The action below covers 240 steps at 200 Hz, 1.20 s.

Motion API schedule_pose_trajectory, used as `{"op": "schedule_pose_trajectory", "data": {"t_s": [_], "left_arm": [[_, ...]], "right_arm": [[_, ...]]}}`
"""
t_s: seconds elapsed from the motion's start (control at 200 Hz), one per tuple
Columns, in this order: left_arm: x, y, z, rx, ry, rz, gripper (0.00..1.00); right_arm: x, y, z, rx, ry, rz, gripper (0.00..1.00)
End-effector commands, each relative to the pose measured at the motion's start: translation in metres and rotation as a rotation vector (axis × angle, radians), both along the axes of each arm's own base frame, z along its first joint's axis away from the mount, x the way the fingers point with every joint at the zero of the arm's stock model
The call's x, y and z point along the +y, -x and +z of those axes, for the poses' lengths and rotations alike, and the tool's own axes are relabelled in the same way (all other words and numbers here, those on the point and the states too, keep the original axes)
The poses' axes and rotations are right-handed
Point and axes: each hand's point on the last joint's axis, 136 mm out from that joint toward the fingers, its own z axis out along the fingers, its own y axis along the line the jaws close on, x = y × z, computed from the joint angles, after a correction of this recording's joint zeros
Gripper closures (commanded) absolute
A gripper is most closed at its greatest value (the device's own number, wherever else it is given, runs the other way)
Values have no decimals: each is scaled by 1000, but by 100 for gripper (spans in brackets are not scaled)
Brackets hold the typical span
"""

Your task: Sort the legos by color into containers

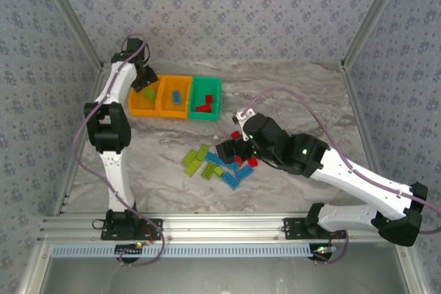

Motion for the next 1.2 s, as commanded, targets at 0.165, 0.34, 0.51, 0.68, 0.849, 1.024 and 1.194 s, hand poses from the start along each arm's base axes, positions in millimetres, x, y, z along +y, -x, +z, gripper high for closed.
{"op": "schedule_pose_trajectory", "data": {"t_s": [0.165,0.34,0.51,0.68,0.849,1.024,1.194], "left_arm": [[-25,65,90,-135,127,-55,43],[-74,158,128,-267,27,-232,44],[-117,250,119,-220,-142,-519,43],[-138,321,118,-229,-87,-903,42],[-142,363,113,-321,-69,-1177,35],[-147,365,101,-341,-61,-1215,15],[-152,360,85,-316,-52,-1213,3]], "right_arm": [[-5,-12,-3,-21,34,-70,0],[11,-25,-28,23,117,-70,0],[16,-45,-78,203,170,-157,0],[36,-52,-131,371,160,-169,5],[42,-67,-172,427,242,-228,15],[43,-80,-207,451,335,-289,24],[40,-96,-226,432,418,-328,33]]}}
